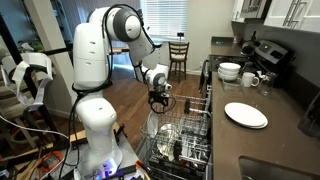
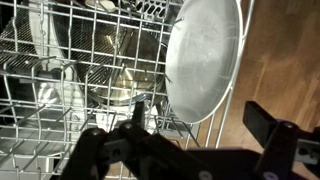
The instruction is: Take the two plates out of the dishwasher and stack them on the plate on the counter
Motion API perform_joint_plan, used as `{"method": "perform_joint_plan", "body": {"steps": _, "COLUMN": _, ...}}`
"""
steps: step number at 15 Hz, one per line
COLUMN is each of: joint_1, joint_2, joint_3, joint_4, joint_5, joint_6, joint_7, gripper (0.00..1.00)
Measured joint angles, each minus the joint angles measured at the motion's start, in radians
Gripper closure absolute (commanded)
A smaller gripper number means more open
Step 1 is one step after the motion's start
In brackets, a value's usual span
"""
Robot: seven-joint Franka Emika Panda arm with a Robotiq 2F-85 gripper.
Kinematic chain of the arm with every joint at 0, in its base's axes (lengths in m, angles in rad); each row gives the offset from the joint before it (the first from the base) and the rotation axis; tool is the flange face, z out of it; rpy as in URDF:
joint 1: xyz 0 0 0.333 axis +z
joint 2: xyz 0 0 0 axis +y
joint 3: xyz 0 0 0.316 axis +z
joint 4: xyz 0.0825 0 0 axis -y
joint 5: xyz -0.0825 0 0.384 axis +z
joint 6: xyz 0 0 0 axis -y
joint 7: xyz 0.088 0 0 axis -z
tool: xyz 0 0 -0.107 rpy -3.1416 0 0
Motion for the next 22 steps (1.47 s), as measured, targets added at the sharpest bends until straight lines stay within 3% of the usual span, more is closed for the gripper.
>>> {"method": "perform_joint_plan", "body": {"steps": 12, "joint_1": -0.036, "joint_2": 0.072, "joint_3": 0.044, "joint_4": 0.009, "joint_5": 0.099, "joint_6": 0.015, "joint_7": 0.001, "gripper": 0.02}}
{"method": "perform_joint_plan", "body": {"steps": 14, "joint_1": -0.039, "joint_2": 0.08, "joint_3": 0.046, "joint_4": 0.011, "joint_5": 0.103, "joint_6": 0.016, "joint_7": 0.001, "gripper": 0.09}}
{"method": "perform_joint_plan", "body": {"steps": 17, "joint_1": -0.04, "joint_2": 0.09, "joint_3": 0.046, "joint_4": 0.016, "joint_5": 0.103, "joint_6": 0.016, "joint_7": 0.001, "gripper": 0.35}}
{"method": "perform_joint_plan", "body": {"steps": 22, "joint_1": -0.041, "joint_2": 0.108, "joint_3": 0.047, "joint_4": 0.025, "joint_5": 0.103, "joint_6": 0.016, "joint_7": 0.001, "gripper": 0.54}}
